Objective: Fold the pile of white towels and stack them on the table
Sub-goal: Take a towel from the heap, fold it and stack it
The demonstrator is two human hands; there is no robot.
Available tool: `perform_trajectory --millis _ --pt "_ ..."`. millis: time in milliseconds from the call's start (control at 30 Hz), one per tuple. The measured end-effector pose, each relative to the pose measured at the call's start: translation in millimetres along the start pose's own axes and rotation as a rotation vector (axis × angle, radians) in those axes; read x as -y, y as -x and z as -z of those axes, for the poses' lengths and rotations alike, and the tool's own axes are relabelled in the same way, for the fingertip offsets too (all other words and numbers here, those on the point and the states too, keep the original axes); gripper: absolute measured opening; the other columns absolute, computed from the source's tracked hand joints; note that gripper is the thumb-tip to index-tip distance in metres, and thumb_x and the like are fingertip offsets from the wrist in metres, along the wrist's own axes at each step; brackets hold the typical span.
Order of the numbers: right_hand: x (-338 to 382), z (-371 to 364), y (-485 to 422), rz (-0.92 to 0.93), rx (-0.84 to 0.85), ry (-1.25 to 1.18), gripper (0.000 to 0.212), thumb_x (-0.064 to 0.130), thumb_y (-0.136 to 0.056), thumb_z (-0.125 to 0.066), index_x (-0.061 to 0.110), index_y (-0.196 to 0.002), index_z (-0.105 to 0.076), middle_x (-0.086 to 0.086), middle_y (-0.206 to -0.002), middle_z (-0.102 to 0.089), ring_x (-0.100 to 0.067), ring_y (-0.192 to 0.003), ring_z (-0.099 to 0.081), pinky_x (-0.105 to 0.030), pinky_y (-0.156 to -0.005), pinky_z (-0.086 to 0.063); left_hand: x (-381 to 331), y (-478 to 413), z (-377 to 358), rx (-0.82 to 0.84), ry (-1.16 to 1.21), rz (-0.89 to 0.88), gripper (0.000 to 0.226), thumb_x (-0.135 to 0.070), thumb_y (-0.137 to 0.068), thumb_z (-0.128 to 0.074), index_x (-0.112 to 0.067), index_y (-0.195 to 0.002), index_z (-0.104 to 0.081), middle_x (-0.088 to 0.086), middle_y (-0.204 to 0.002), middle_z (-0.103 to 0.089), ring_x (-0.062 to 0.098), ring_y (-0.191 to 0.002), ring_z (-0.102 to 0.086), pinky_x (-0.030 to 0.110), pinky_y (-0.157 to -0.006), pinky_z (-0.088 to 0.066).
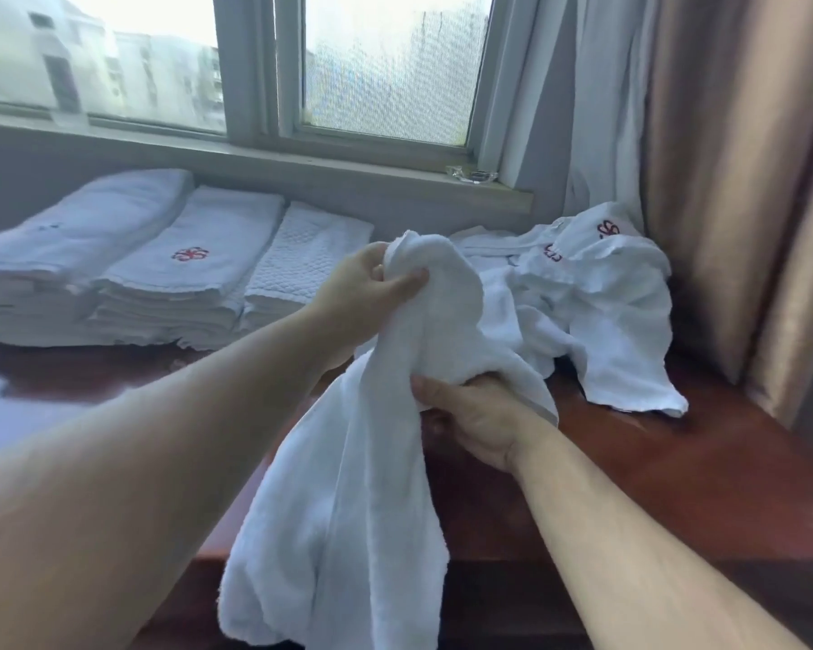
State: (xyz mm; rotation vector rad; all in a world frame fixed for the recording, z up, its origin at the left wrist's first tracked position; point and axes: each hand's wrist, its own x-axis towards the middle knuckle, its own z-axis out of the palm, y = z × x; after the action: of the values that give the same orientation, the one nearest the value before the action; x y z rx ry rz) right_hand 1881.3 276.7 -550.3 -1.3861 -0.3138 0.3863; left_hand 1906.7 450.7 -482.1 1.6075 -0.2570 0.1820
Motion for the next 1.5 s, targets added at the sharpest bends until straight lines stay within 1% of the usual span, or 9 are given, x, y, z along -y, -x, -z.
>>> perform_trajectory --millis 100,233,367,667,833,967,1100,1300,1500 --pt "-3 -6 -7 0.026 -0.016 -0.084 0.042 0.018 -0.087 -0.075 0.001 -0.124 -0.066 -0.017 -0.118 -0.072 -0.031 -0.106 -0.071 -0.034 -0.075 -0.059 6 8 11 0.033 0.067 0.162 0.043 -0.039 -0.101 -0.057 0.001 -0.117 -0.062 0.014 -0.102 -0.065 0.026 -0.083 -0.064 0.033 -0.076 -0.054" --pt "-5 -2 -20 0.068 -0.133 -0.018 0.012 0.020 -0.095 -0.067 0.010 -0.095 -0.073 -0.010 -0.082 -0.068 -0.017 -0.058 -0.060 -0.024 -0.045 -0.042 18 35 34 0.229 0.019 0.504 0.054 -0.064 -0.088 -0.062 -0.011 -0.099 -0.063 0.008 -0.086 -0.054 0.020 -0.066 -0.051 0.028 -0.065 -0.046" --pt "1 1 -30 0.106 -0.204 -0.208 0.025 0.009 -0.094 -0.058 0.013 -0.081 -0.079 -0.010 -0.083 -0.072 -0.018 -0.063 -0.066 -0.027 -0.047 -0.049 37 63 41 0.520 -0.320 0.447 0.057 -0.060 -0.068 -0.080 -0.018 -0.107 -0.073 0.009 -0.097 -0.070 0.026 -0.080 -0.059 0.033 -0.071 -0.044" --pt "19 21 -35 0.287 -0.306 -0.639 0.038 0.026 -0.090 -0.048 0.006 -0.112 -0.071 -0.014 -0.106 -0.073 -0.029 -0.097 -0.071 -0.037 -0.076 -0.058 27 32 27 0.098 -0.188 0.066 0.026 -0.009 -0.087 -0.050 -0.016 -0.100 -0.071 0.012 -0.101 -0.075 0.031 -0.100 -0.071 0.054 -0.090 -0.058" --pt "25 42 -20 0.393 -0.097 -0.685 0.044 0.040 -0.094 -0.045 0.010 -0.110 -0.073 -0.015 -0.107 -0.071 -0.032 -0.102 -0.068 -0.044 -0.089 -0.055 3 -15 48 -0.407 -0.932 -0.138 0.026 -0.032 -0.096 -0.053 -0.017 -0.115 -0.062 0.014 -0.109 -0.069 0.037 -0.104 -0.061 0.037 -0.074 -0.038" --pt "10 41 -15 0.106 -0.041 -0.312 0.097 0.075 -0.068 -0.076 0.013 -0.139 -0.057 -0.016 -0.134 -0.065 -0.032 -0.124 -0.062 -0.046 -0.094 -0.056 2 -8 45 -0.122 -0.665 0.211 0.051 -0.065 -0.096 -0.047 -0.021 -0.103 -0.071 0.004 -0.093 -0.071 0.024 -0.085 -0.068 0.032 -0.064 -0.048" --pt "-19 5 -16 -0.062 0.107 0.048 0.059 0.046 -0.074 -0.087 0.015 -0.122 -0.071 -0.008 -0.127 -0.070 -0.023 -0.119 -0.066 -0.029 -0.090 -0.057 13 8 32 0.266 -0.370 0.087 0.021 -0.041 -0.089 -0.074 -0.025 -0.103 -0.070 0.002 -0.091 -0.075 0.020 -0.082 -0.073 0.036 -0.067 -0.060" --pt "-22 2 -30 0.062 -0.127 -0.186 0.044 0.009 -0.086 -0.072 -0.004 -0.127 -0.063 -0.023 -0.124 -0.068 -0.041 -0.116 -0.065 -0.057 -0.104 -0.050 18 24 51 0.298 -0.052 0.235 0.013 -0.019 -0.093 -0.070 -0.023 -0.105 -0.068 -0.002 -0.083 -0.076 0.014 -0.070 -0.074 0.024 -0.050 -0.055" --pt "-7 -4 -37 0.026 -0.374 -0.067 0.042 0.035 -0.092 -0.072 0.004 -0.121 -0.070 -0.012 -0.113 -0.075 -0.031 -0.108 -0.071 -0.048 -0.095 -0.056 41 46 57 0.350 -0.025 0.532 0.031 -0.029 -0.087 -0.072 -0.013 -0.112 -0.074 0.014 -0.116 -0.074 0.027 -0.104 -0.070 0.050 -0.107 -0.045"
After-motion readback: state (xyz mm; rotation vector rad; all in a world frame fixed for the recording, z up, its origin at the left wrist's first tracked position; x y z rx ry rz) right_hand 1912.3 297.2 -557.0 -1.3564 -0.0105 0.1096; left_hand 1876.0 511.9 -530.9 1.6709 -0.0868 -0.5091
